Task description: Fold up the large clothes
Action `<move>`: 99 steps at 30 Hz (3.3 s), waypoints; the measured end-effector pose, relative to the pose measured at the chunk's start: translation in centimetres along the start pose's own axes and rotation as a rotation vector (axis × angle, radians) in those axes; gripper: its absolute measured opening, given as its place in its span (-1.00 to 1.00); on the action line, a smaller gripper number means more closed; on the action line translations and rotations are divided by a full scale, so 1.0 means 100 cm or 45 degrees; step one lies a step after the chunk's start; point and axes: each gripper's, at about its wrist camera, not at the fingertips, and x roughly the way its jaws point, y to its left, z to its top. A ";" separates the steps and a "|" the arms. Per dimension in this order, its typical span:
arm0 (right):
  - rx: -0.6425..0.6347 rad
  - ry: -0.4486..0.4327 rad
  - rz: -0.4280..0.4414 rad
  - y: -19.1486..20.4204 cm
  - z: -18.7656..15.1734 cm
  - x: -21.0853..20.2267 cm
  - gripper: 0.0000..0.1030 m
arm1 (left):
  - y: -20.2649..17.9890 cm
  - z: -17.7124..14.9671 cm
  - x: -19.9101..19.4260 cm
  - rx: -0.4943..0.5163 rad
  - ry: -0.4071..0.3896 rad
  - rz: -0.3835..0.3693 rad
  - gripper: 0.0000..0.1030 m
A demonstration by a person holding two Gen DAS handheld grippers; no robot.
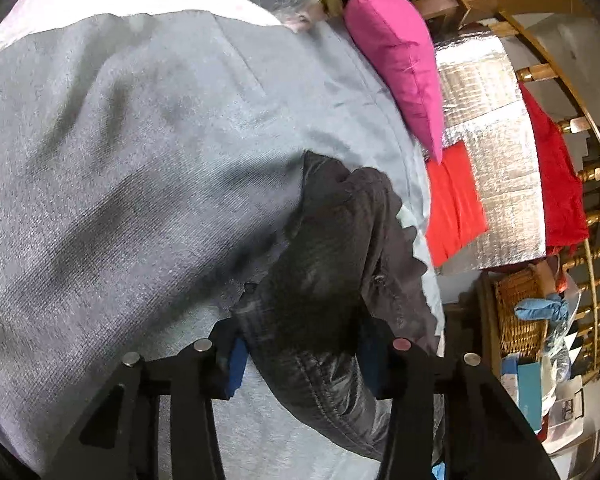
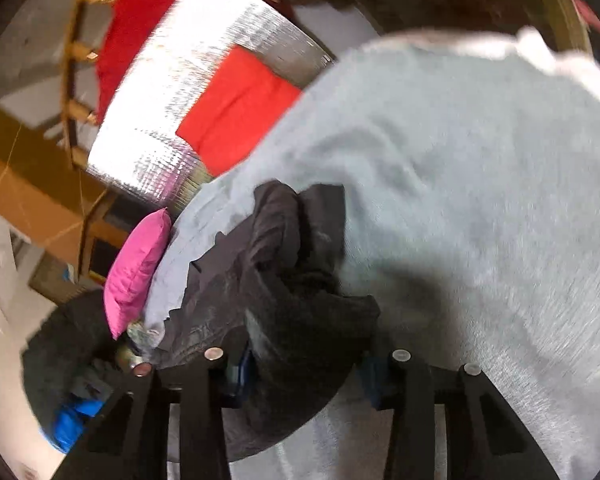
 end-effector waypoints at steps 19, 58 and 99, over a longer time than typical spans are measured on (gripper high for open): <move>-0.046 0.089 -0.097 -0.036 0.043 -0.047 0.12 | -0.021 0.030 -0.076 0.267 -0.257 0.180 0.72; -0.069 0.139 -0.071 0.027 0.085 0.096 0.57 | -0.078 0.052 0.061 0.524 0.032 0.291 0.71; -0.238 0.013 -0.125 0.032 0.054 0.017 0.31 | -0.131 -0.031 0.006 1.026 -0.271 0.470 0.50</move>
